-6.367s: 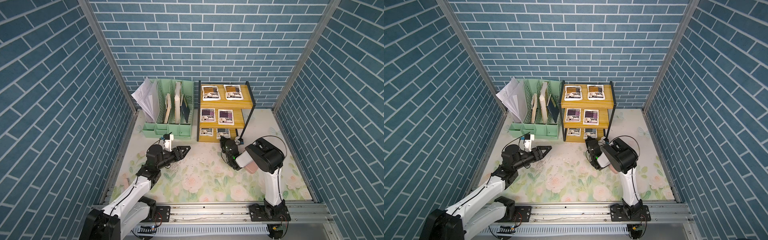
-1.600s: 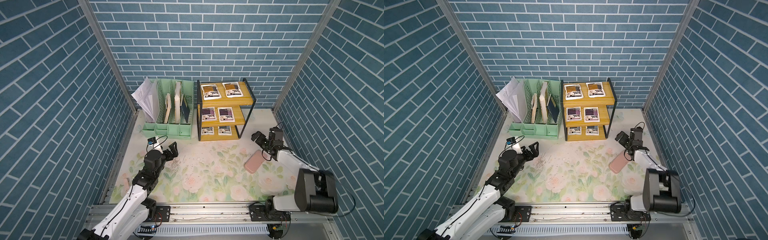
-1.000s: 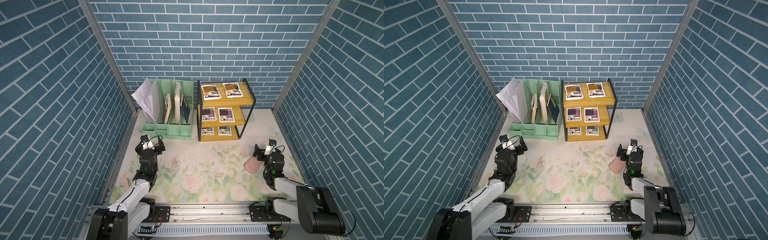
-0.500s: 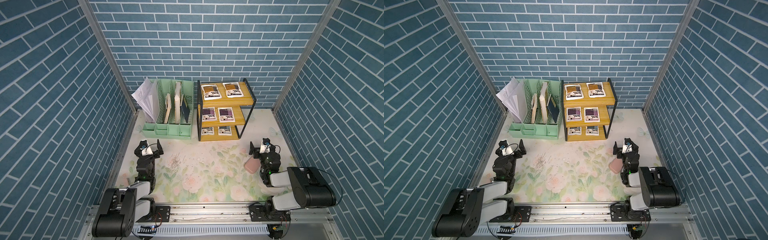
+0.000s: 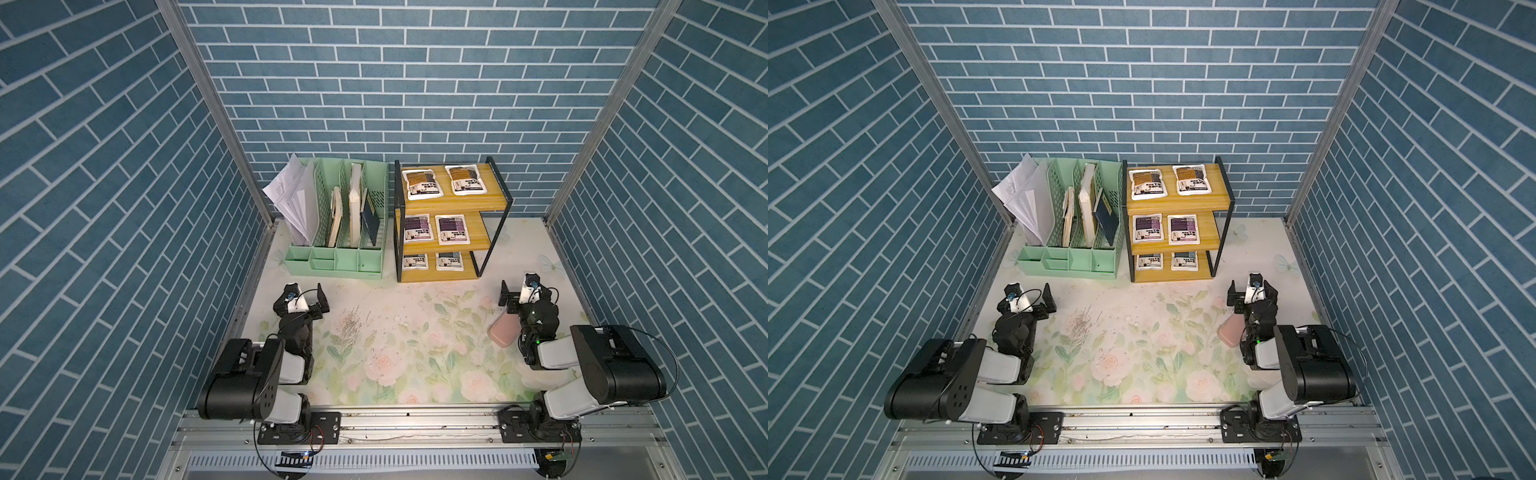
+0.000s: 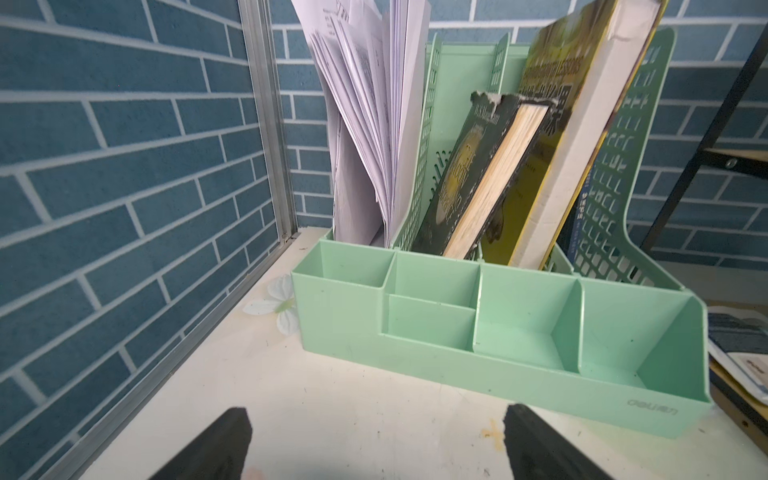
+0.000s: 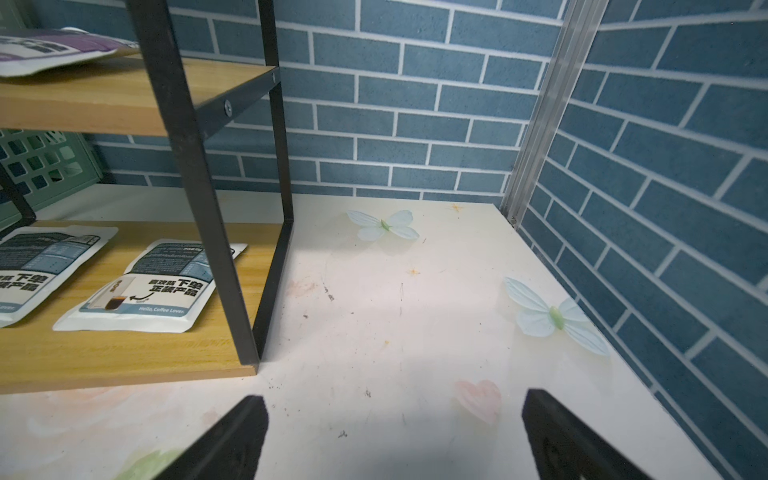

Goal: Place the bagged coffee beans on the shelf by color
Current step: Reset both arms

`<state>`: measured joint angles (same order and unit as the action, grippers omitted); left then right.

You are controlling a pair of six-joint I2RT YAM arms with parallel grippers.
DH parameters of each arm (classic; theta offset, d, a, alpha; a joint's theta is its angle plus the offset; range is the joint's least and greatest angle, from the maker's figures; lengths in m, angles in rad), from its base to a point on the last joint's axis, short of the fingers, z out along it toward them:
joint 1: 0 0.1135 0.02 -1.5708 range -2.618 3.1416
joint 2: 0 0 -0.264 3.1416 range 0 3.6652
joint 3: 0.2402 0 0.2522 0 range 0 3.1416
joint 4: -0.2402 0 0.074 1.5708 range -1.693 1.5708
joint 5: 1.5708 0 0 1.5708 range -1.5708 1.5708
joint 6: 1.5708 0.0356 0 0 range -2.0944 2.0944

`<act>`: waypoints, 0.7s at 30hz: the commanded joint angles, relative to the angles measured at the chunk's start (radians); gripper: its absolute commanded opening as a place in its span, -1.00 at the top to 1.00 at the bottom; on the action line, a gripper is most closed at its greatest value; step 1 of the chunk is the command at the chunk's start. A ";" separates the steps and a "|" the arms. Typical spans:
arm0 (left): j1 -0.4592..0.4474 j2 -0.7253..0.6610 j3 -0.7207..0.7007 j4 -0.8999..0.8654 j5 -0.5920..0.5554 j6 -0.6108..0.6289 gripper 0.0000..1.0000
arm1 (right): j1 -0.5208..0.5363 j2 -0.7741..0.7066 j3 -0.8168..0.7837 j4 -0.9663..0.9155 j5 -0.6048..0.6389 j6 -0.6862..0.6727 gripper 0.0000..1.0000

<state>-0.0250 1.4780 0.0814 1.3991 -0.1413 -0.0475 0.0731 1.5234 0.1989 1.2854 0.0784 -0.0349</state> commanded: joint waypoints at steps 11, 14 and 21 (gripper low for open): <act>-0.038 0.032 0.130 -0.126 -0.065 0.029 -1.00 | -0.008 0.006 0.019 -0.003 -0.014 -0.017 -1.00; -0.038 0.034 0.130 -0.123 -0.065 0.029 -1.00 | -0.007 0.007 0.019 -0.005 -0.015 -0.017 -1.00; -0.038 0.031 0.130 -0.124 -0.064 0.028 -1.00 | -0.009 0.006 0.021 -0.006 -0.021 -0.016 -1.00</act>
<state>-0.0685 1.5055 0.2035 1.2835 -0.1986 -0.0151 0.0689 1.5234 0.2031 1.2831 0.0658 -0.0349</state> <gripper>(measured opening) 0.999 0.998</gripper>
